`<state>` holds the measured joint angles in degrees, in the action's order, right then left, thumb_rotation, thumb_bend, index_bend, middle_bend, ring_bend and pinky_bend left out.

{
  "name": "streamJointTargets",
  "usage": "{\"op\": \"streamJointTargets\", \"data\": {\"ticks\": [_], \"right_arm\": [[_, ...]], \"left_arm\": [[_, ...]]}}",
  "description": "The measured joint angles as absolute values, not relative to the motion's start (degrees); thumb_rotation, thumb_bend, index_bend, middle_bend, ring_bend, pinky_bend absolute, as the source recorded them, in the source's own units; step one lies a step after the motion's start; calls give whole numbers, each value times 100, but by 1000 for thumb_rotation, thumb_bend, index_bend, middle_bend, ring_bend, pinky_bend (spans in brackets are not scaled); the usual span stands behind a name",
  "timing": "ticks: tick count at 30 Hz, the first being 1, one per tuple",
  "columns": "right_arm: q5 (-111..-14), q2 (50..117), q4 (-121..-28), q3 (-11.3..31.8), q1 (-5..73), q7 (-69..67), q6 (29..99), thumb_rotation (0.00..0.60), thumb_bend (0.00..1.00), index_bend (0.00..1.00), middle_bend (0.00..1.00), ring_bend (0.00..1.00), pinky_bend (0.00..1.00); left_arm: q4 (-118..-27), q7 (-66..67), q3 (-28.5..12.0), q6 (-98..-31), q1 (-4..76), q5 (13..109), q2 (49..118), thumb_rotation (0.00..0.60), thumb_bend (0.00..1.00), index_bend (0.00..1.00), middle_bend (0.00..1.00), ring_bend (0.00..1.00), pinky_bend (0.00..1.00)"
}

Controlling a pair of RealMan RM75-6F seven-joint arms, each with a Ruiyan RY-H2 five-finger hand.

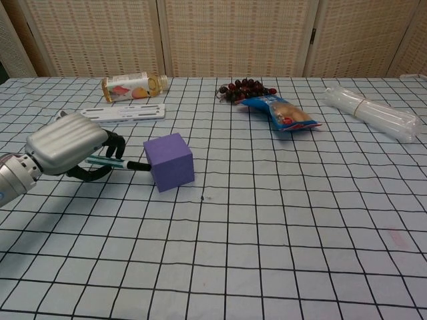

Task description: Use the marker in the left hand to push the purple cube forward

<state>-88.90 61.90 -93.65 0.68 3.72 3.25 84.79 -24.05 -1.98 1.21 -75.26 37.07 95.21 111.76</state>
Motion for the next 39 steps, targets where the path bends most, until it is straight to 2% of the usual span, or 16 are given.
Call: {"op": "streamJointTargets", "data": {"ticks": [19, 39], "right_arm": [[-8481, 6169, -9286, 255, 371, 334, 8375, 600, 184, 0, 0, 0, 0], [-8251, 6085, -9274, 383, 300, 263, 8426, 600, 185, 0, 0, 0, 0]], "left_arm": [[-1740, -623, -16, -6879, 4507, 9383, 11759, 600, 569, 810, 830, 751, 942], [-1278, -923, -74, -6517, 5060, 9227, 12140, 600, 568, 810, 830, 752, 942]]}}
